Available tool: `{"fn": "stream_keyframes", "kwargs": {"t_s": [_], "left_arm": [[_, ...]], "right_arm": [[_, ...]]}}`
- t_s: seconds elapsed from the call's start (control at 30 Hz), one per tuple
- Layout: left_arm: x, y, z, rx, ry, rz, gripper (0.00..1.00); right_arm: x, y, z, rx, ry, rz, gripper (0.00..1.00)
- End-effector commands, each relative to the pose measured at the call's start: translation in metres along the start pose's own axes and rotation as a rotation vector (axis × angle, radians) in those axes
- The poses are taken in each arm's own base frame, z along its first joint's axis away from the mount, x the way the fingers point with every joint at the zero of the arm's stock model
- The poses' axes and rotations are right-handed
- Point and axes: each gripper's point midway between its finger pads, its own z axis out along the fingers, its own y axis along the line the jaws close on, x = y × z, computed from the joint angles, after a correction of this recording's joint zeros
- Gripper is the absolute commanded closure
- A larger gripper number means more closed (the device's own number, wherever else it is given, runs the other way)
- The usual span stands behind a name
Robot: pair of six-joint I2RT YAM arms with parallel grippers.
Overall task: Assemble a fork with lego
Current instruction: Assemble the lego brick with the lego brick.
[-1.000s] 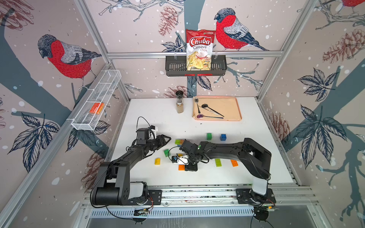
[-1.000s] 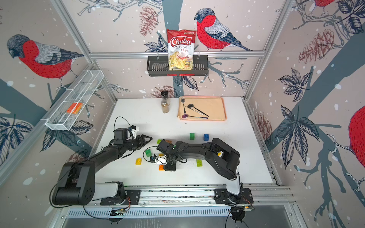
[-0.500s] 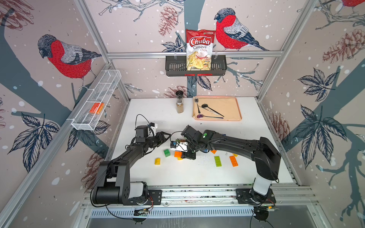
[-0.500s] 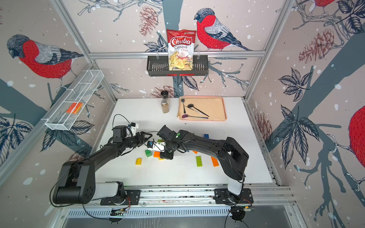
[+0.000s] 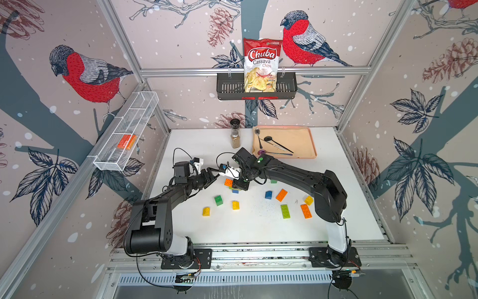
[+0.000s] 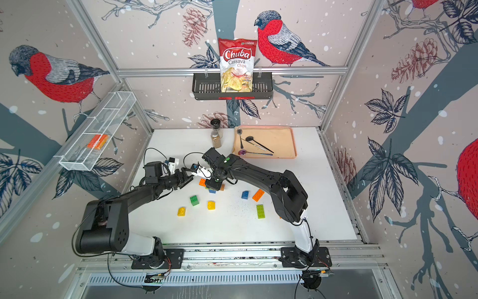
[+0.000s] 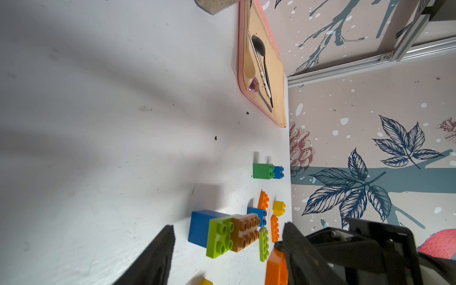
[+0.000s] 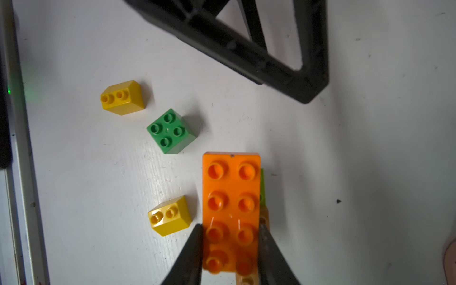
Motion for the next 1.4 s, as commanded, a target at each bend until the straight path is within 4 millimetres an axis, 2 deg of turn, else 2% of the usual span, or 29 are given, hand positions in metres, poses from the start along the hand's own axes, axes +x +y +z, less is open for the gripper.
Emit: {"fn": "stream_keyframes", "kwargs": {"t_s": [0.0, 0.17, 0.3, 0.73, 0.97, 1.37], "left_arm": [[-0.006, -0.018, 0.001, 0.090, 0.006, 0.056, 0.24], [-0.006, -0.016, 0.002, 0.099, 0.015, 0.055, 0.20], [-0.004, -0.011, 0.003, 0.094, 0.018, 0.039, 0.20], [0.000, -0.001, 0.007, 0.076, 0.022, 0.009, 0.21], [0.001, 0.000, 0.006, 0.071, 0.019, 0.007, 0.22], [0.001, 0.001, 0.006, 0.061, 0.019, 0.009, 0.22]], "right_arm": [[0.001, -0.005, 0.005, -0.002, 0.027, 0.014, 0.70], [-0.003, -0.017, 0.013, -0.001, 0.030, 0.032, 0.69], [0.002, -0.022, 0.022, -0.013, 0.059, 0.041, 0.69], [0.013, -0.017, 0.036, -0.056, 0.091, 0.057, 0.69], [0.007, -0.015, 0.037, -0.070, 0.073, 0.047, 0.69], [0.013, -0.012, 0.042, -0.075, 0.090, 0.061, 0.69]]}}
